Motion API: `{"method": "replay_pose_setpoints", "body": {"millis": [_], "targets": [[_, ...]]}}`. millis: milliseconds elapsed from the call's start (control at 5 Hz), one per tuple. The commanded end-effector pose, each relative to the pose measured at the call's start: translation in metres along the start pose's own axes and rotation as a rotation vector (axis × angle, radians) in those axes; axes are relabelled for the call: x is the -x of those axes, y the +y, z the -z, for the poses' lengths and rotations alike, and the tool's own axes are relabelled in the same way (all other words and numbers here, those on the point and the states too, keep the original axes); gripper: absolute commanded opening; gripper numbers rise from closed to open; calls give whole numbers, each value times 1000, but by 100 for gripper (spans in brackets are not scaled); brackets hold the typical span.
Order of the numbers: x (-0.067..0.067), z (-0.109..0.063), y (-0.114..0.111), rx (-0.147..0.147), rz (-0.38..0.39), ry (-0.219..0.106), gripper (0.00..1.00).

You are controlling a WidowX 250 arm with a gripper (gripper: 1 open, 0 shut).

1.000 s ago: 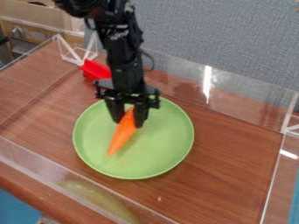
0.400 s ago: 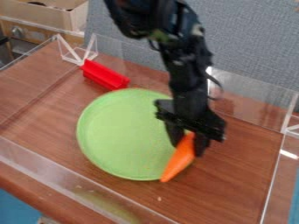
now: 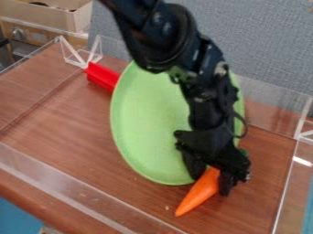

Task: Put the carrot on the right side

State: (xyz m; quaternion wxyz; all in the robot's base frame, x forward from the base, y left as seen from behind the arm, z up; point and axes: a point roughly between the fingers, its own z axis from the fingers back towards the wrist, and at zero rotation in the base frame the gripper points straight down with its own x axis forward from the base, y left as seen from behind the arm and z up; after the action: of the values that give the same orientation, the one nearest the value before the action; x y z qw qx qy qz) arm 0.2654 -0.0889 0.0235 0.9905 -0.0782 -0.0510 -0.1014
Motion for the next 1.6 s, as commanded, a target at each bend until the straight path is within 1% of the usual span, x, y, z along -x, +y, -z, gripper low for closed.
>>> {"method": "replay_pose_setpoints", "body": {"millis": [0,400,800,1000,1400], "targets": [[16,-1,5,-5,-32,22,100],[21,-2,18,12,57,65,100],[31,-4,9,25,65,81,100],[26,-11,11,32,81,89,100],[12,-23,17,45,112,95,100]]}}
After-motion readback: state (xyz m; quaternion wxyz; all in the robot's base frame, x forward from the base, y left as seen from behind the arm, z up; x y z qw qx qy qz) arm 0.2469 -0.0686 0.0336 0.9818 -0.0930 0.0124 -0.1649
